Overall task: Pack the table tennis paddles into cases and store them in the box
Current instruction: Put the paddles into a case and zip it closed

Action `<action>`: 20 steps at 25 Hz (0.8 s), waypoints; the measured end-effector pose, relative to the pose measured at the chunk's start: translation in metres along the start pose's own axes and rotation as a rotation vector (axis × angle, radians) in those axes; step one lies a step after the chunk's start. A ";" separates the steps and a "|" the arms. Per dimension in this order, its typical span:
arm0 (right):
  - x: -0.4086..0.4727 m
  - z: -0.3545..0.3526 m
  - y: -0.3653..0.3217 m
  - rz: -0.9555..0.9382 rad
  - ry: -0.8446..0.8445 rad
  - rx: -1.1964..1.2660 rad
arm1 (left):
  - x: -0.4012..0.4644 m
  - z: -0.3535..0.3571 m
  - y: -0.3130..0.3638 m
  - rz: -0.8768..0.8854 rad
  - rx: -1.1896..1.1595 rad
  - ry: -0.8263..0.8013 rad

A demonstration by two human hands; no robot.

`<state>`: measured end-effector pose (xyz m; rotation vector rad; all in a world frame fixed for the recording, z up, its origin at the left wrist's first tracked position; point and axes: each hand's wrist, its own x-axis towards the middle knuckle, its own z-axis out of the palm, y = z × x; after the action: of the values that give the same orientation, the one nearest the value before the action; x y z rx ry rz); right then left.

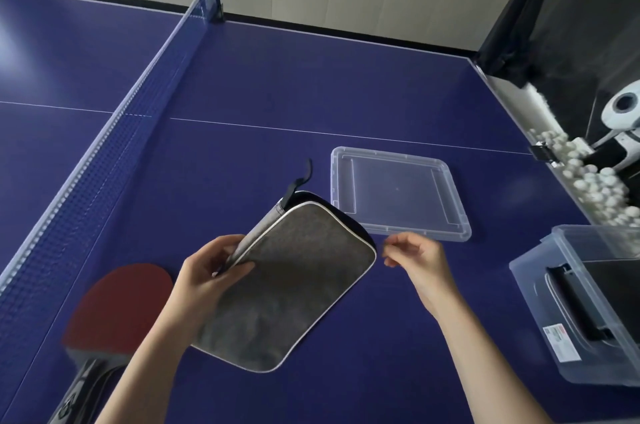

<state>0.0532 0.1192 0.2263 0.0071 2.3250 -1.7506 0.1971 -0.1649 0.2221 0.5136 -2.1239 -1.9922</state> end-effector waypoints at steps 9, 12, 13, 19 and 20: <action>0.004 0.011 0.004 -0.319 -0.006 -0.368 | 0.001 0.002 -0.011 -0.364 -0.339 0.001; -0.007 0.017 0.017 -0.381 -0.012 -0.436 | 0.002 0.001 -0.014 -0.432 -0.437 0.044; -0.013 0.020 0.022 -0.401 -0.028 -0.444 | 0.002 0.001 -0.014 -0.452 -0.470 0.060; -0.050 0.029 0.044 -0.561 -0.078 -0.511 | 0.014 0.008 -0.018 -0.560 -0.589 0.295; -0.056 0.028 0.048 -0.564 -0.075 -0.538 | 0.017 0.011 -0.020 -0.573 -0.626 0.350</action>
<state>0.1192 0.1140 0.1839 -0.8572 2.8360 -1.2023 0.1798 -0.1623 0.1994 1.3185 -1.1278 -2.4484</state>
